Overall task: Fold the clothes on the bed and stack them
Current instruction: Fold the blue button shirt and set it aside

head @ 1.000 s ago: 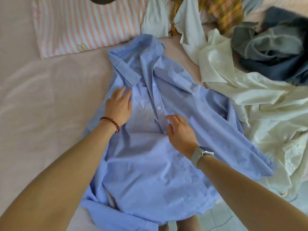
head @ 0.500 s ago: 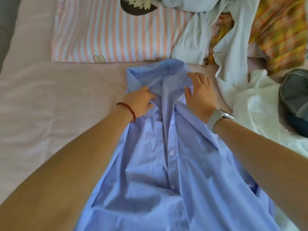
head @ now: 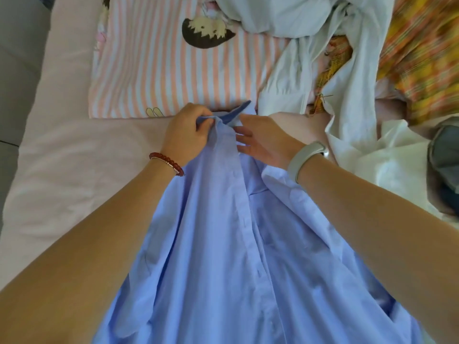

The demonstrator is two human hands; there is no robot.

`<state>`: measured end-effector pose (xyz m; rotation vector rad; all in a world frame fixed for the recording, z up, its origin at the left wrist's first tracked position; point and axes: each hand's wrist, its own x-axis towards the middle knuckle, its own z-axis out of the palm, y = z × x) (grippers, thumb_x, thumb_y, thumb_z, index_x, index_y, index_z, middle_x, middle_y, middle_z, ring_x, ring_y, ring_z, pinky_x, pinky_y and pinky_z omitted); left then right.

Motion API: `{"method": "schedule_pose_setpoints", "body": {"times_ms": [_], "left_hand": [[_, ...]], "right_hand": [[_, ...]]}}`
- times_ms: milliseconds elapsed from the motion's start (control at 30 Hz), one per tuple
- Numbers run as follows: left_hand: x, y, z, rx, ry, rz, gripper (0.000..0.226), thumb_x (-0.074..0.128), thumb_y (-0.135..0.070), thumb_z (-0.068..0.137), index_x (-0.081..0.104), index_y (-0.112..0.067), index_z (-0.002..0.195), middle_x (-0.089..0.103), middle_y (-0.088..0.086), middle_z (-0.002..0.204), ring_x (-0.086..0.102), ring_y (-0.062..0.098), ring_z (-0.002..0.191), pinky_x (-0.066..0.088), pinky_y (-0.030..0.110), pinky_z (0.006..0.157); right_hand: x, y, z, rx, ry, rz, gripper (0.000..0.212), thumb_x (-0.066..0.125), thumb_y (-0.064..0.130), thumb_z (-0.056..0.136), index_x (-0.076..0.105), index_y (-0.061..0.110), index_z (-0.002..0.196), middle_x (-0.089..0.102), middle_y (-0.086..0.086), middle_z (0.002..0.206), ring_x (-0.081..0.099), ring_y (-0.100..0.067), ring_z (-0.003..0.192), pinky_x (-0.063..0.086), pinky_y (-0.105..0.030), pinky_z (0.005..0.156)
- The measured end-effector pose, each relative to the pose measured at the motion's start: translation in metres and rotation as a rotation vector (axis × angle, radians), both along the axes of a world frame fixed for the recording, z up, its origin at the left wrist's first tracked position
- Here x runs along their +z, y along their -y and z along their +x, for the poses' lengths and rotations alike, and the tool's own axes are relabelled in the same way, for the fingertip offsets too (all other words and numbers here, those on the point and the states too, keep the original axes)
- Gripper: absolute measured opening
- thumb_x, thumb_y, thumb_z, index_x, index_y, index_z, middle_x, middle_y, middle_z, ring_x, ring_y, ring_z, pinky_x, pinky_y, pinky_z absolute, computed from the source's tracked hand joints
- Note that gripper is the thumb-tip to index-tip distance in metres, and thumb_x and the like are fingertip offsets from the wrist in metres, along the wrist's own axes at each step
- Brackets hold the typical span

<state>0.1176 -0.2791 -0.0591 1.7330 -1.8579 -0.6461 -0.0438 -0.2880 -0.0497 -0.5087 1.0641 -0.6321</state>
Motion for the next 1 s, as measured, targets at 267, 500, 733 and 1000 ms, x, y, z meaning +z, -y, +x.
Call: {"method": "schedule_pose_setpoints", "body": {"times_ms": [267,500,733,1000], "left_hand": [[-0.015,0.002,-0.01,0.003,0.119,0.292,0.009,0.049,-0.012,0.09,0.057,-0.011,0.094,0.062,0.01,0.096,0.058,0.028,0.079,0.043,0.03,0.07],[-0.033,0.001,-0.023,-0.008,0.167,0.47,0.026,0.046,-0.016,0.095,0.043,-0.004,0.117,0.06,0.023,0.095,0.06,0.037,0.083,0.05,0.041,0.077],[-0.027,0.002,0.004,0.09,0.334,0.328,0.027,0.041,-0.01,0.095,0.05,0.002,0.118,0.058,0.023,0.114,0.052,0.038,0.106,0.037,0.036,0.082],[-0.036,-0.005,-0.007,0.052,0.308,0.271,0.026,0.041,-0.01,0.096,0.051,0.002,0.117,0.058,0.024,0.111,0.054,0.038,0.1,0.037,0.036,0.076]], "right_hand": [[-0.027,-0.073,-0.018,-0.089,-0.639,-0.166,0.02,0.041,0.005,0.092,0.061,0.009,0.093,0.061,-0.007,0.074,0.056,-0.023,0.067,0.052,-0.039,0.076],[-0.056,-0.165,-0.017,0.261,-1.069,-0.381,0.028,0.039,0.019,0.092,0.062,0.008,0.105,0.063,-0.011,0.103,0.055,-0.03,0.098,0.039,-0.034,0.081],[-0.056,-0.174,-0.021,0.433,-1.247,-0.926,0.028,0.042,0.013,0.079,0.068,0.011,0.09,0.064,-0.003,0.081,0.062,-0.028,0.076,0.044,-0.03,0.059],[-0.074,-0.108,-0.11,1.058,-1.638,-0.76,0.056,0.023,0.044,0.086,0.053,0.028,0.131,0.053,-0.011,0.134,0.048,-0.034,0.125,0.021,-0.075,0.094]]}}
